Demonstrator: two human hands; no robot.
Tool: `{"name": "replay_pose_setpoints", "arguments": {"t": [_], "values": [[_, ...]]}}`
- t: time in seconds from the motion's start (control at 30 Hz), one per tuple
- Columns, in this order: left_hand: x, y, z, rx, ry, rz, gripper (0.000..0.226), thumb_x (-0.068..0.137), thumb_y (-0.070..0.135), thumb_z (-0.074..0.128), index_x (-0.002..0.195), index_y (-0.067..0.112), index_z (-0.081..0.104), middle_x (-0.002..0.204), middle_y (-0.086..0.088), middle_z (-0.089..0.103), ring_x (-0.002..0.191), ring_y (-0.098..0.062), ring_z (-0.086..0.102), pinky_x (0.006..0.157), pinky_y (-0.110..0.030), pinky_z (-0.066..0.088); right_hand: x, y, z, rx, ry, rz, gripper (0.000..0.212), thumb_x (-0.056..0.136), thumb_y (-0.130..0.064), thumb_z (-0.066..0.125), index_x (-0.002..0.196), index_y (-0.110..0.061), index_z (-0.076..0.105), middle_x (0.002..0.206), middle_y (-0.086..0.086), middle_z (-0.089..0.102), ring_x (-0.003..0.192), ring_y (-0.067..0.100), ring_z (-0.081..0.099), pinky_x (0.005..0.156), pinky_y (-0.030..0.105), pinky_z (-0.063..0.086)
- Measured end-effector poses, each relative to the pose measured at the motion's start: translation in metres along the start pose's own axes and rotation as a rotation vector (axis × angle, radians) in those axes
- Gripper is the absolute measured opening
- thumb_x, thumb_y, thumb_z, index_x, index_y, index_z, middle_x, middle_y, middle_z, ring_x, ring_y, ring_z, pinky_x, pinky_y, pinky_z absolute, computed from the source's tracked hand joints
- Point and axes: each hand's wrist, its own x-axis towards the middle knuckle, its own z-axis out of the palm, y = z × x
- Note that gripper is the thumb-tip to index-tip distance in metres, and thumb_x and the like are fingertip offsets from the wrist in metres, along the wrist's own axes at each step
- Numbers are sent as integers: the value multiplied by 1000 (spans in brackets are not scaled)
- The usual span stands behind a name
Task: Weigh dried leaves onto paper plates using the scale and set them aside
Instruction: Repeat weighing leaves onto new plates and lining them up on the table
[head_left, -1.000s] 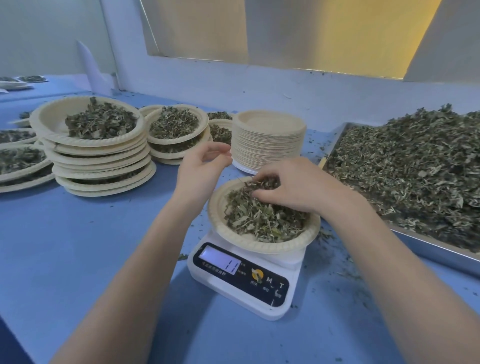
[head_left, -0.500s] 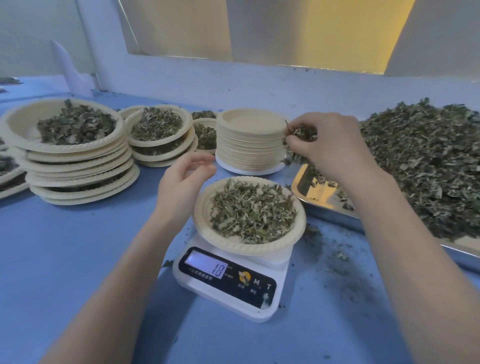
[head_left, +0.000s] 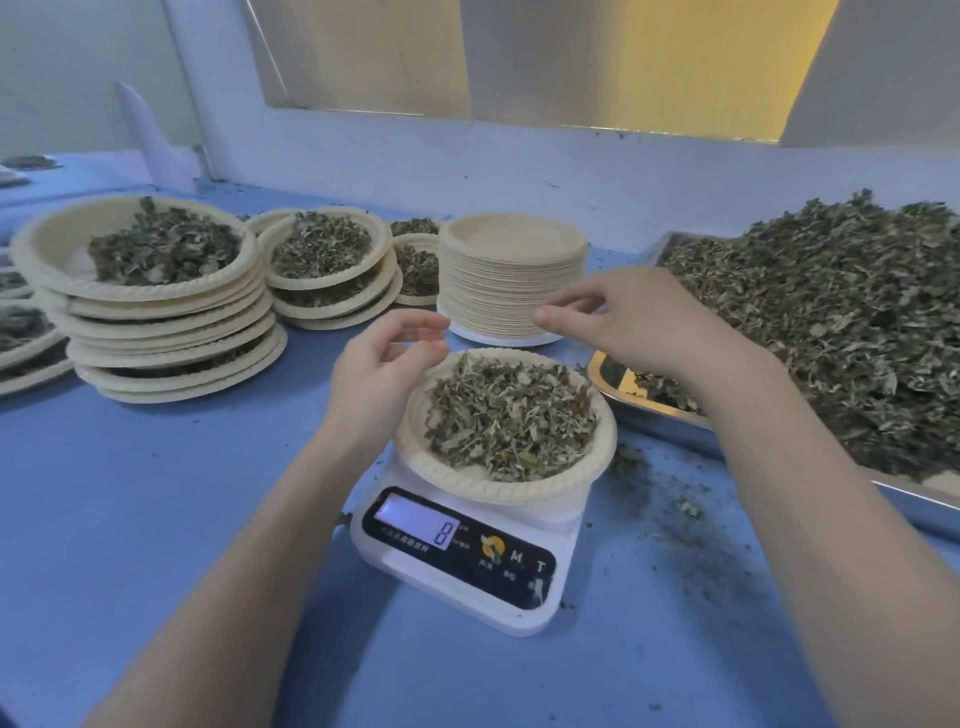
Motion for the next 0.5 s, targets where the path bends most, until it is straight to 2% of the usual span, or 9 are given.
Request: {"name": "replay_pose_setpoints", "arguments": {"t": [0.07,0.17,0.2,0.33,0.5], "values": [[0,0,-1,0,-7,-10,20,71,26,61,90,28,69,91,7,66,84,-3,61,74,-19,44,0,-5,3,18,-21,-30,32,86,-59,54,108,-39,65,101,-9,64,78,0,56,62,17,39],[0,-1,-1,4,-14,-11,26,67,29,58,91,25,70,88,9,65,79,1,59,68,-10,43,-2,-12,7,42,-43,-62,33,85,-59,55,108,-39,65,105,-8,65,50,-14,52,57,19,38],[0,-1,-1,3,-13,-10,27,67,29,58,91,25,70,87,10,65,77,2,59,66,-9,42,-3,-13,8,46,-44,-67,33,84,-59,56,108,-39,66,105,-9,65,52,-12,52,57,18,37],[0,-1,-1,-2,-10,-14,29,66,29,58,93,22,70,84,11,64,76,2,59,69,-13,42,-5,-16,10,21,-64,-70,38,80,-64,57,109,-40,65,103,-11,67,84,1,53,69,23,38],[0,-1,-1,0,-12,-25,30,65,29,58,92,23,70,81,15,63,75,3,59,73,-20,42,-7,-21,14,11,-110,-82,47,77,-68,57,115,-41,63,102,-11,67,91,5,57,74,24,36]]}}
